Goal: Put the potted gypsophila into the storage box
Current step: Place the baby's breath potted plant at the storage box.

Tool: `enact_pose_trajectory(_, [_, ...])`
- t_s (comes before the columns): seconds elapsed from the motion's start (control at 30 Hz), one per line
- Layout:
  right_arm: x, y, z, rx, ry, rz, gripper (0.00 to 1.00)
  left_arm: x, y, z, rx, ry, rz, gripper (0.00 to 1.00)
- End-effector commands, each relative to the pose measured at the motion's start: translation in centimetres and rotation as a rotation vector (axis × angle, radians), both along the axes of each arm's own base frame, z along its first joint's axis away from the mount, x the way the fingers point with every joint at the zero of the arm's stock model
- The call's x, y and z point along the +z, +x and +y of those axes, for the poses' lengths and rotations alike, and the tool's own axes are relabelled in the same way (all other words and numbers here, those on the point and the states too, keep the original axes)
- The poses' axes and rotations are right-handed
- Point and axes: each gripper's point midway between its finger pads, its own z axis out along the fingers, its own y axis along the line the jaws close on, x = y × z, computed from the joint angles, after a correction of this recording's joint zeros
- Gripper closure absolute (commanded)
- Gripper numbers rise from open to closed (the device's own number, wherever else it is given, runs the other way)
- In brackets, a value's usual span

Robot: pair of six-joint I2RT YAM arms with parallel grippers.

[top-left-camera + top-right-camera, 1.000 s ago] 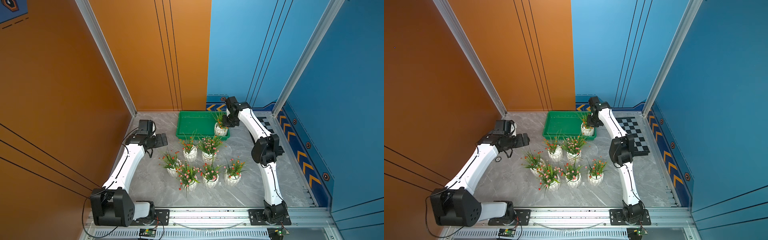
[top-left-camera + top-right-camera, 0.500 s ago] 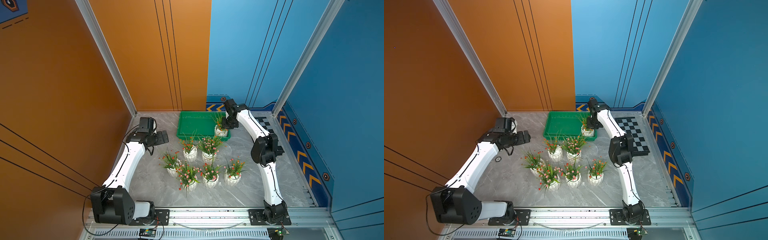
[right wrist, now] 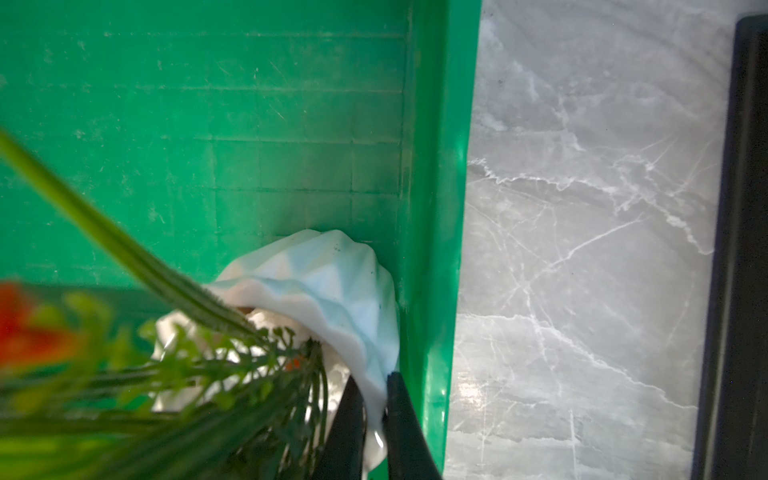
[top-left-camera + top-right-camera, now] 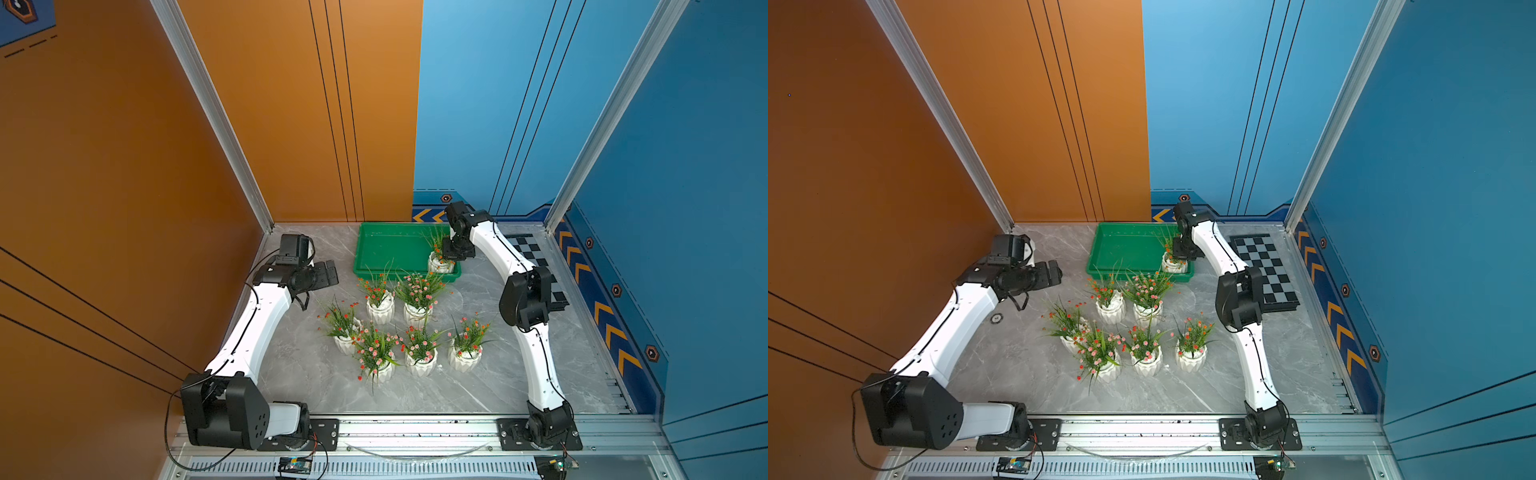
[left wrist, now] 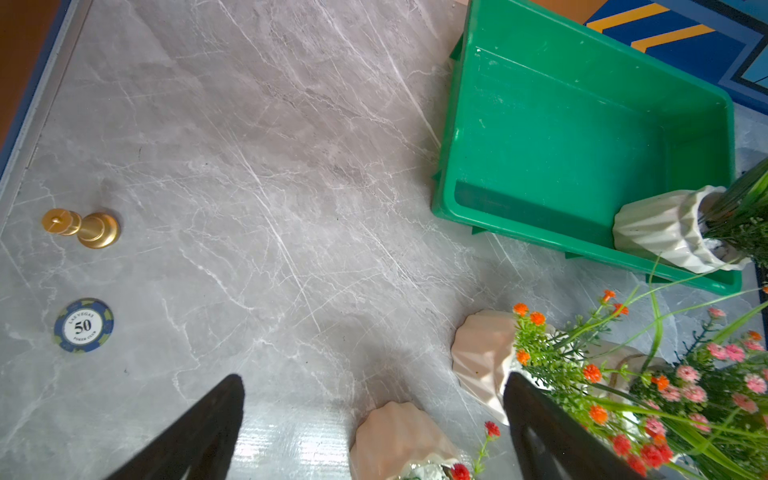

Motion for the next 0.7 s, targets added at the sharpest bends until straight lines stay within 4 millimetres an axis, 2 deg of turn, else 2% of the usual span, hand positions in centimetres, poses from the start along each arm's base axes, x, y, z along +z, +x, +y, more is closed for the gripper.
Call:
enact_pose_trajectory(0.0, [-1.1,0.5,0.1,0.009,-0.023,-0.009,0.98,0.6,0.3,-0.5,-0.005,-0.014,-0.004,0.02])
enact_pose_trajectory(0.2, [-0.8,0.5,0.1,0.008,-0.025,-0.015,0.84,0.5,0.3,-0.5,-0.005,-0.011,-0.003,0.02])
enact_pose_trajectory(0.33, [0.4,0.6,0.3,0.01,-0.011,-0.035,0.77,0.4,0.2,-0.5,-0.006,-0.011,0.001,0.02])
enact_pose_trajectory(0.67, [3.7,0.4,0.3,0.011,0.019,-0.089,0.66,0.5,-0.3,-0.5,-0.004,-0.007,-0.007,0.02])
